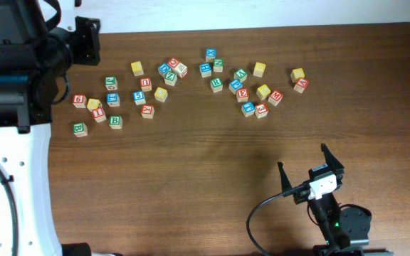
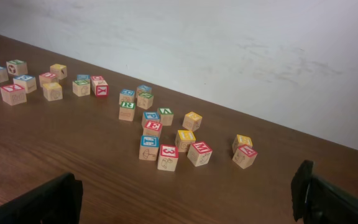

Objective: Spell out ICRA
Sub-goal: 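Raise the left arm and swing it over the left block cluster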

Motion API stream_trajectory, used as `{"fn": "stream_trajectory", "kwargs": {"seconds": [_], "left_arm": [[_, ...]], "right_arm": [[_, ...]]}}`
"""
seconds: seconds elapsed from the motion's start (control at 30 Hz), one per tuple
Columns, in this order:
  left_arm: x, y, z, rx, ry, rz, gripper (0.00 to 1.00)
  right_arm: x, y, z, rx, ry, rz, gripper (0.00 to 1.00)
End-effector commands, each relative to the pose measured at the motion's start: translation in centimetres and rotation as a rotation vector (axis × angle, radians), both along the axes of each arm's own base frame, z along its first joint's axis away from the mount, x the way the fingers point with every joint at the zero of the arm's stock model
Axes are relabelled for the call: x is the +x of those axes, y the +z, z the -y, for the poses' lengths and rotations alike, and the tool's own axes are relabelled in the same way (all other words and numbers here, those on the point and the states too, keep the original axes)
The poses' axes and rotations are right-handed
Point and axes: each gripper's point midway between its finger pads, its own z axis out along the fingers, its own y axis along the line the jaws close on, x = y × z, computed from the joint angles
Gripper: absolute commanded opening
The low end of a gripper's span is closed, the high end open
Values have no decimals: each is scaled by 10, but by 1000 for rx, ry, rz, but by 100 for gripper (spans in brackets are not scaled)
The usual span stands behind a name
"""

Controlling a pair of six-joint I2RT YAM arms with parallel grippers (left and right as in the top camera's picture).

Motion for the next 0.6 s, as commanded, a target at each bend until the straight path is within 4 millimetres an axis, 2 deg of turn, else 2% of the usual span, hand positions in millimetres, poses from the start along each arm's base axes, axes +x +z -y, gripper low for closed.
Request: {"fn": "stream_trajectory", "kwargs": {"seconds": [0.0, 0.3, 0.57], "left_arm": [[-4, 8, -18, 49, 94, 15, 0], [-8, -4, -21, 20, 132, -38, 0], [1, -31, -21, 27, 130, -124, 0]], "right_arm": [[-1, -2, -4, 4, 18, -4, 98], [-1, -2, -3, 4, 18, -4, 98], [-1, -2, -3, 4, 18, -4, 98]]}}
